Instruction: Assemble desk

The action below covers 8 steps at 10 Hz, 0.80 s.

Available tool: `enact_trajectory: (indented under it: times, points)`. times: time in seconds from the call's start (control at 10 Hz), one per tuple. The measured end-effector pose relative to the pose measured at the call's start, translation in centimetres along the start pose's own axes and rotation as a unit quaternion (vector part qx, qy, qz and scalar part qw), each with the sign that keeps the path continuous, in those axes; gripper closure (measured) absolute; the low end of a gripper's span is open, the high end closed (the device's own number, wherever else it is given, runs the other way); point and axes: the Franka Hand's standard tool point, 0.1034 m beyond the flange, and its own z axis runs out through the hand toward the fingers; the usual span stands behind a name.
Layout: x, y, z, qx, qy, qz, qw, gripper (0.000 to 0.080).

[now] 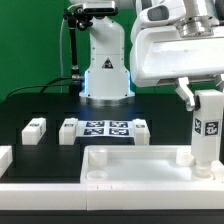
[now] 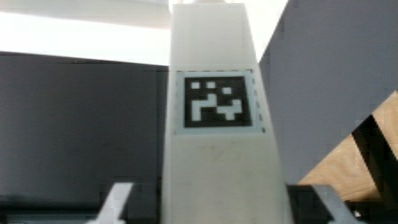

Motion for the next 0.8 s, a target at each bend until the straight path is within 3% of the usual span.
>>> enact_trajectory:
  times: [0.8]
  points:
    - [-0.9,0.1,0.89,-0.001,-0.001,0.001,1.0,0.0509]
